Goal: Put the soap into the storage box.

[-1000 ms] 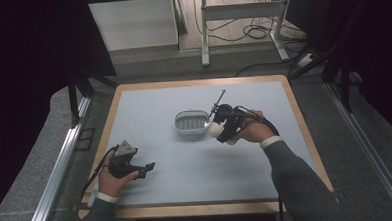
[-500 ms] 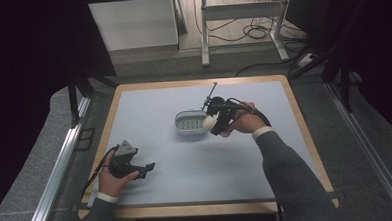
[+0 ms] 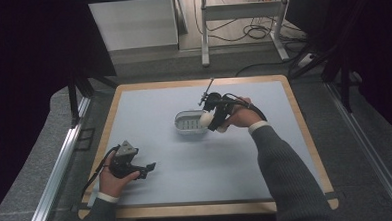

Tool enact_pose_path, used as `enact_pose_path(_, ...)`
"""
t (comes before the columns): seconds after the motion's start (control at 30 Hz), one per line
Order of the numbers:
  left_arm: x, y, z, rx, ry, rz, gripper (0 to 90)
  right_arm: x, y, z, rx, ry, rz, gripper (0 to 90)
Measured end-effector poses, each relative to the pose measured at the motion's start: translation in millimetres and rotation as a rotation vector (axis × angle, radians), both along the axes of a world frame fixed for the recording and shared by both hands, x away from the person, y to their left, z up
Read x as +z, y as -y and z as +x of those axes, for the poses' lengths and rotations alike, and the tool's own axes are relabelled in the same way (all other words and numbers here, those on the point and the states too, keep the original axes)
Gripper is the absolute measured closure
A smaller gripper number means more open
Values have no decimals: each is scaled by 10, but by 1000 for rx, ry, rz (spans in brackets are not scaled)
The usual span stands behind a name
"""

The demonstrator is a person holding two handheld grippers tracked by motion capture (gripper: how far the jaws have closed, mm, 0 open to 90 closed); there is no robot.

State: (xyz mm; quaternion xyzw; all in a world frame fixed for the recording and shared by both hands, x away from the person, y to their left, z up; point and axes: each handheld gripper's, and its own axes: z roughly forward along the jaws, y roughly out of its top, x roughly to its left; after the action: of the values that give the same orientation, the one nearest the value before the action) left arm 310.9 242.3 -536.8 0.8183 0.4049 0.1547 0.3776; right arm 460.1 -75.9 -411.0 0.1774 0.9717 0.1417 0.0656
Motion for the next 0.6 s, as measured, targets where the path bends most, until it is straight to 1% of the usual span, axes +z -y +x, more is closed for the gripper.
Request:
enact_pose_path(0.1,-6,13,-2,-4,-2,4,83,-6,-29,28,0,1,-1,497)
enact_pose_path(0.13,-3,16,-6,-6,-2,5,83,-6,-51,54,4,10,-3,496)
enact_pose_path(0.27,2,19,-14,-3,4,2,83,-3,-82,98,4,-1,2,497)
enact_pose_path(0.4,2,23,-27,1,4,5,83,-3,-138,160,22,4,0,497)
enact_pose_path(0.57,-6,47,-49,-3,1,13,83,-15,-177,194,25,4,2,496)
enact_pose_path(0.6,-4,48,-53,-4,1,14,83,-20,-186,199,20,-5,9,497)
